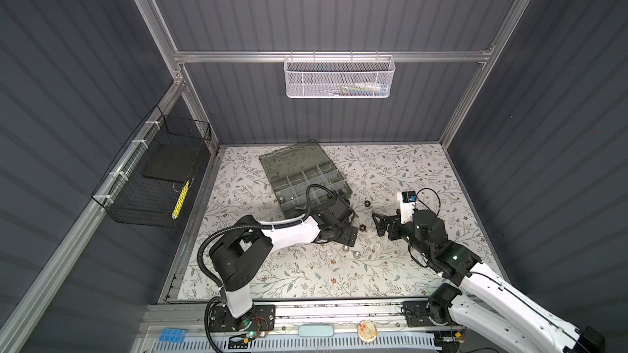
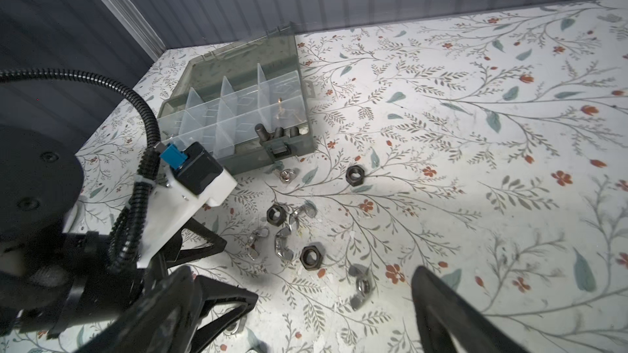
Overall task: Sort the screws and nuts into containers
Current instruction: Pick up the nut at the center of the table.
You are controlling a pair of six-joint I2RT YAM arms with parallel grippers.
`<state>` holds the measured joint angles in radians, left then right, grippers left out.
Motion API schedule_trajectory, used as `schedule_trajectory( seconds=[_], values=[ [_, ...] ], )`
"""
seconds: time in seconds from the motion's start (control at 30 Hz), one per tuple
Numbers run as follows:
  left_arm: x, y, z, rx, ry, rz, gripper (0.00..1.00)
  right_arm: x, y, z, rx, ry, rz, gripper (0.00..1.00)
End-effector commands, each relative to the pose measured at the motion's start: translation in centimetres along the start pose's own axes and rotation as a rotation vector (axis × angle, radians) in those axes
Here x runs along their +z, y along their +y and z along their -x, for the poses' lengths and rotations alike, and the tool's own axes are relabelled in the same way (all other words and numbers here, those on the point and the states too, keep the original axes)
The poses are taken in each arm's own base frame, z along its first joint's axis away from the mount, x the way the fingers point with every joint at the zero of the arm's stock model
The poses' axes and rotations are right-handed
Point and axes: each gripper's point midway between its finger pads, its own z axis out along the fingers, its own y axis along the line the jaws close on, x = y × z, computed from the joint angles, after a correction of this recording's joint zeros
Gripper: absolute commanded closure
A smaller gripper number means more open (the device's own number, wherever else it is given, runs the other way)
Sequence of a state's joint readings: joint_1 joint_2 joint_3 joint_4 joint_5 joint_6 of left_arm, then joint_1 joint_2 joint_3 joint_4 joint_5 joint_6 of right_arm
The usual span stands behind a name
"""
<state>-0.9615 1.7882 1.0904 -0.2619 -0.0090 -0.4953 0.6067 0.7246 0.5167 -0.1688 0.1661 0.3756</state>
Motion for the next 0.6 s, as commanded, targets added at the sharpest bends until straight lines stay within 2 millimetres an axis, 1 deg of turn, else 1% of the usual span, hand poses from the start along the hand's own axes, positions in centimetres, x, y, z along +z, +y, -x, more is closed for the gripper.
schedule_trajectory(
  seconds=[0.0,0.1,0.3,0.47,0.57],
  values=[
    [0.7,0.6,-1.6,0.009,0.04,0.051,0.15,-0.2,-1.6,-1.1,0.017,0.027,-0.063,0.01],
    [0.8,0.9,-2.6,0.011,0.06,0.074,0.22,-0.2,-1.7,-0.9,0.025,0.014,-0.059,0.01],
    [1.0,0.5,-4.4,0.052,0.098,0.119,0.35,0.1,-2.1,-0.9,0.033,0.007,-0.07,0.01],
    [1.6,0.4,-5.1,0.077,0.118,0.158,0.48,0.1,-2.1,-0.8,0.042,-0.002,-0.07,0.01],
    [1.6,0.6,-5.2,0.09,0.126,0.176,0.5,0.1,-2.2,-0.8,0.044,-0.005,-0.07,0.01]
  ],
)
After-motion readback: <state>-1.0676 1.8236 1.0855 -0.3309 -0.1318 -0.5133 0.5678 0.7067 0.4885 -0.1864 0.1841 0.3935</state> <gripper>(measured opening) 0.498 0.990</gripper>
